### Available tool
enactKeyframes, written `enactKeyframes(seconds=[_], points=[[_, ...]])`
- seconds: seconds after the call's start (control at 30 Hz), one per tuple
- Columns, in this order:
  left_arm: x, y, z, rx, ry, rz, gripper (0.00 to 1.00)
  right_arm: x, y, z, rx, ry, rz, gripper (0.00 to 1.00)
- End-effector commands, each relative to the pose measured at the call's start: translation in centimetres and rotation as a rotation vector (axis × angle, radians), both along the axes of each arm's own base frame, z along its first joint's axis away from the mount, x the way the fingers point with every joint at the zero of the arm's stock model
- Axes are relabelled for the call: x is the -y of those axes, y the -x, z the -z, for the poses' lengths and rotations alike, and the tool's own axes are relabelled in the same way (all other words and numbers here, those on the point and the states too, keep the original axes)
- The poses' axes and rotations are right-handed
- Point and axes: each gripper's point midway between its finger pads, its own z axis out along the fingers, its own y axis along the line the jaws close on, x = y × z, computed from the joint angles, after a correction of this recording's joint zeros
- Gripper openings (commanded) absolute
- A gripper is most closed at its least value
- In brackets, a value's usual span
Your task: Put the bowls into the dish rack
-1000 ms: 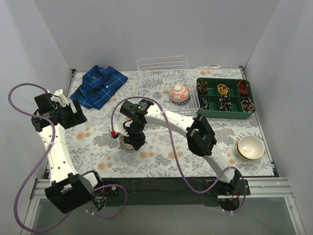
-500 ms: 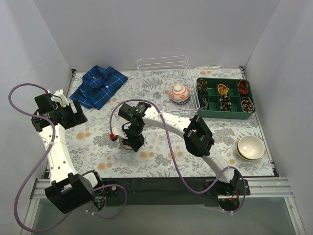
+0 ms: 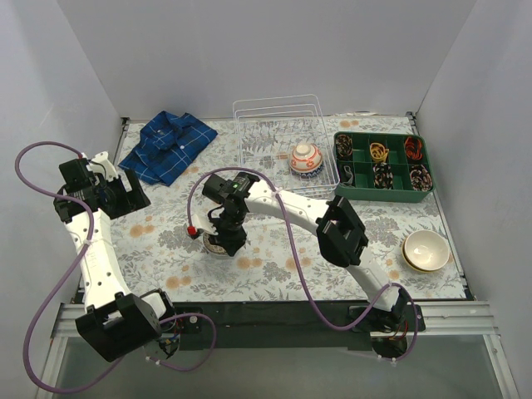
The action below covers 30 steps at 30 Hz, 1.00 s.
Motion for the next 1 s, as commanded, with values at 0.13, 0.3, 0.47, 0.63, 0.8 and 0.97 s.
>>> enactKeyframes(seconds=[0.13,0.3,0.47,0.63,0.8,0.97], points=[[0.4,-0.1,-1.3,0.05,0.004,0.003,0.81,0.1,0.2,-2.7,0.018,-0.036,0.013,0.14],[0.6,-0.3,-1.8,0.06,0.017,0.007,0.81,0.9,0.5,-4.2,0.038,-0.047,0.023,0.11],[0.7,-0.9,-2.4,0.068,0.034,0.017,0.81,2.1,1.1,-4.7,0.04,-0.032,0.027,0.06],[0.6,-1.2,-3.1,0.082,0.03,0.022,0.81,1.9,0.9,-5.4,0.066,-0.058,0.027,0.01],[0.6,-1.8,-4.4,0.108,0.027,0.034,0.81,-0.5,-0.3,-10.5,0.111,-0.171,0.054,0.01],[0.8,-3.5,-6.9,0.17,0.047,0.072,0.8,-1.2,-2.1,-17.2,0.101,-0.314,0.189,0.01]])
